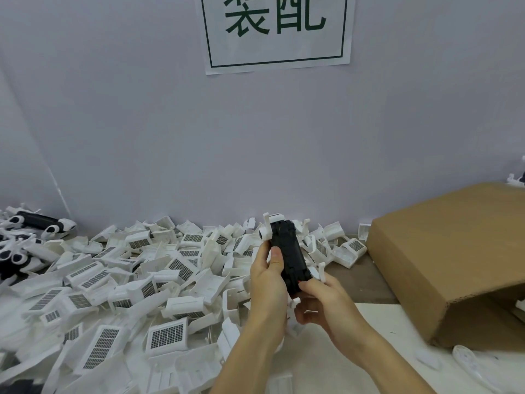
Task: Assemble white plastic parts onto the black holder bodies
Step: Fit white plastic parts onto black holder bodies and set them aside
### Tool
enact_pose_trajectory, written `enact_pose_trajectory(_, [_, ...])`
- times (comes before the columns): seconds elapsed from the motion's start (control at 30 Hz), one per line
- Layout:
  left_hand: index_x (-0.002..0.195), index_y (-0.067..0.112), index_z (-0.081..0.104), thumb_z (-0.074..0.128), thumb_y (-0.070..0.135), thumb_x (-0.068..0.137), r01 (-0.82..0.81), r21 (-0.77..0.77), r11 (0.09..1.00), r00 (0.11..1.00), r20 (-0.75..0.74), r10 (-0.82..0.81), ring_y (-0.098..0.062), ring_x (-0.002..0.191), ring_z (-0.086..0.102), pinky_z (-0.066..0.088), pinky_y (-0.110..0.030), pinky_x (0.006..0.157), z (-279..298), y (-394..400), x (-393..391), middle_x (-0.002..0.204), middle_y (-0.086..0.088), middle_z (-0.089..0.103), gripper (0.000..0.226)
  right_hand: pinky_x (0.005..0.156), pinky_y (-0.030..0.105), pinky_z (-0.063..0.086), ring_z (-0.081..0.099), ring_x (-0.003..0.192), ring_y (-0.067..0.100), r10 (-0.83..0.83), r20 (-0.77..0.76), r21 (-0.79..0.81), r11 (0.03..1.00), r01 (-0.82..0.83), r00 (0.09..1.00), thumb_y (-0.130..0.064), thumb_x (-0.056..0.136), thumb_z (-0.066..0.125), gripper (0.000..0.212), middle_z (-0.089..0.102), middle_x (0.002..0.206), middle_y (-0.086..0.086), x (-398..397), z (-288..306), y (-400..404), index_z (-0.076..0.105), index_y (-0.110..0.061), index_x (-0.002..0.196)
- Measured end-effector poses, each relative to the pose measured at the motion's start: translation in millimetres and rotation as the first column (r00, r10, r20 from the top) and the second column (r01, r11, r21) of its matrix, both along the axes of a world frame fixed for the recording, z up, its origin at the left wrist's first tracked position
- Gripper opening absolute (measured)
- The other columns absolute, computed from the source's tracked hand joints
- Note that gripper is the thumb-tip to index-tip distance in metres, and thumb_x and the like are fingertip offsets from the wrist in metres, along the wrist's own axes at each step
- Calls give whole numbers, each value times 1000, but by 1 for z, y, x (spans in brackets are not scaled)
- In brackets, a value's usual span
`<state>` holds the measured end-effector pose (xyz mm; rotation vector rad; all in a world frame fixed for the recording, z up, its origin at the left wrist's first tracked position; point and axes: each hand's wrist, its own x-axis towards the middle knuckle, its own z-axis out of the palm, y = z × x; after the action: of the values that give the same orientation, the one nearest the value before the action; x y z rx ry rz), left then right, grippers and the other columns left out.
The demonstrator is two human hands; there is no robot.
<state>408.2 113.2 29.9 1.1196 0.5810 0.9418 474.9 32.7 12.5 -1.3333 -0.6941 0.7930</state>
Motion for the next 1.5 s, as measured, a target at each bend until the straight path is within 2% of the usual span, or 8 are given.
enact_pose_trajectory(0.17, [127, 22, 63, 41, 25, 109, 10, 4, 1000, 1000, 4, -10, -20, 84, 71, 57, -34, 63, 0, -1, -1, 95, -1, 73, 29, 61, 32, 48, 56, 56, 18, -14, 53, -30, 999, 16, 999, -8, 97, 50, 13, 66, 66, 0, -2, 0, 0, 63, -7, 96])
enact_pose_trajectory(0.33, [132, 23, 60, 40, 27, 109, 20, -15, 1000, 1000, 10, -20, -43, 107, 68, 54, -39, 66, -1, -1, 1, 112, -10, 71, 31, 61, 31, 48, 58, 54, 14, -45, 114, -53, 997, 51, 992, -13, 100, 51, 11, 65, 60, -7, -4, -2, 2, 61, -12, 97])
enact_pose_trajectory(0.53, [134, 25, 60, 42, 26, 108, 14, -4, 1000, 1000, 12, -14, -28, 107, 69, 59, -41, 88, -5, 2, 3, 118, -6, 71, 31, 59, 32, 47, 59, 55, 18, -32, 21, -35, 999, 33, 999, -18, 100, 53, 15, 68, 65, 1, -1, -1, 2, 62, -6, 100])
enact_pose_trajectory(0.73, [123, 28, 65, 41, 24, 109, 18, 22, 1000, 1000, 11, -18, -13, 81, 74, 60, -29, 69, -7, 2, 3, 95, 4, 77, 28, 60, 32, 48, 57, 56, 18, -29, 34, -31, 999, 30, 999, -15, 99, 54, 12, 67, 67, 1, 0, -3, 3, 63, -6, 99])
enact_pose_trajectory(0.93, [126, 23, 64, 42, 25, 108, 9, -3, 1000, 1000, 17, -9, -28, 88, 70, 55, -37, 67, -5, 2, 3, 101, -5, 74, 28, 60, 31, 47, 56, 55, 17, -7, 20, -14, 1000, 7, 1000, -8, 96, 51, 13, 64, 62, -1, 0, -1, 0, 62, -8, 90])
enact_pose_trajectory(1.07, [129, 20, 62, 42, 26, 108, 9, -1, 1000, 1000, 21, -9, -37, 93, 68, 54, -46, 77, -5, 1, 3, 103, -11, 72, 29, 60, 31, 47, 56, 55, 17, -24, 32, -25, 999, 25, 999, -7, 96, 51, 12, 65, 61, -2, -1, 0, -1, 62, -10, 90])
enact_pose_trajectory(1.37, [135, 17, 59, 43, 26, 108, 12, -25, 1000, 1000, 10, -12, -37, 100, 66, 50, -40, 68, -4, 2, 4, 127, -22, 65, 32, 56, 27, 45, 55, 53, 15, -32, 131, -51, 998, 39, 991, -15, 100, 52, 12, 63, 58, -5, -3, 2, -1, 60, -11, 93])
enact_pose_trajectory(1.5, [137, 20, 58, 44, 26, 108, 7, -36, 999, 1000, -5, -8, -39, 116, 64, 54, -52, 98, -5, 2, 5, 129, -16, 66, 33, 60, 31, 46, 55, 53, 17, -31, 68, -24, 999, 33, 997, -20, 99, 56, 14, 64, 61, -4, -2, 3, -2, 63, -9, 96])
